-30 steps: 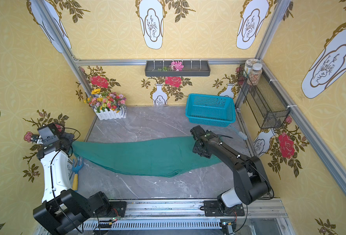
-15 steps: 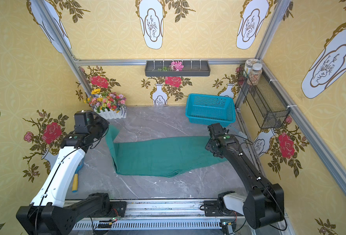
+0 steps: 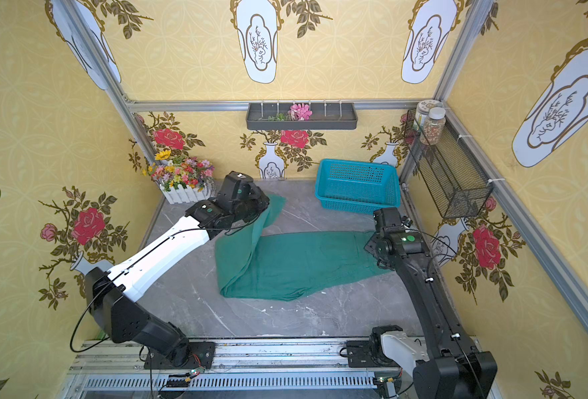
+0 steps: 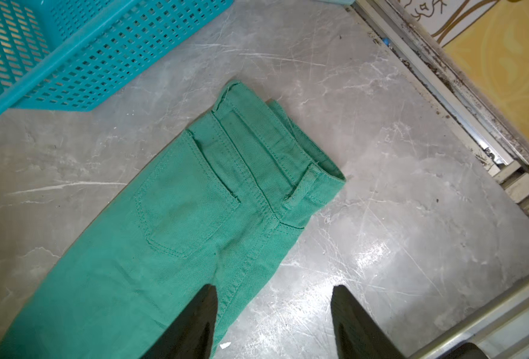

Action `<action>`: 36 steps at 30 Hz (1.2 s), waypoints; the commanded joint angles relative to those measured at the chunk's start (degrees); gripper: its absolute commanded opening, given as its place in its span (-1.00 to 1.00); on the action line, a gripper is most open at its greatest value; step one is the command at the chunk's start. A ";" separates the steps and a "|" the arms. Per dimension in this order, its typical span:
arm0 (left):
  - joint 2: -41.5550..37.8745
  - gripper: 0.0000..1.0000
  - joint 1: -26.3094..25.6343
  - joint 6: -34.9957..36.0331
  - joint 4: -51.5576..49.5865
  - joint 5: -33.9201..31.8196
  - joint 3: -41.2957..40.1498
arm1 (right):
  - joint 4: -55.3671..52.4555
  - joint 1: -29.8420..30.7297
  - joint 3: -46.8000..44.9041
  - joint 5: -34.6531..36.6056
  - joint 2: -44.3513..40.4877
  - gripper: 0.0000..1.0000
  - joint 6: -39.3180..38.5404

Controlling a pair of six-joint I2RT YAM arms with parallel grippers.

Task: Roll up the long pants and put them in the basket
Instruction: Fold the long pant at the center of the board.

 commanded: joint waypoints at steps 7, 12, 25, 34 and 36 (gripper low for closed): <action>14.44 -1.00 -8.45 0.34 1.94 2.50 13.45 | -4.62 -9.63 1.59 -9.83 -4.36 0.30 -3.03; 20.85 -1.00 -11.45 0.69 1.50 3.34 21.13 | -7.27 -14.55 4.61 -10.71 -6.01 0.32 -5.44; 17.09 -1.00 -13.40 -2.41 7.52 -0.95 16.78 | 7.32 -13.30 -8.46 -21.73 4.08 -0.04 -6.99; 7.86 -1.00 -10.86 -5.22 7.87 -4.75 10.83 | 17.19 0.53 -6.59 -18.58 20.41 -0.22 -5.21; 5.67 -1.00 -10.19 -5.92 7.94 -5.31 9.31 | 18.39 2.63 -5.86 -17.21 22.81 -0.28 -4.60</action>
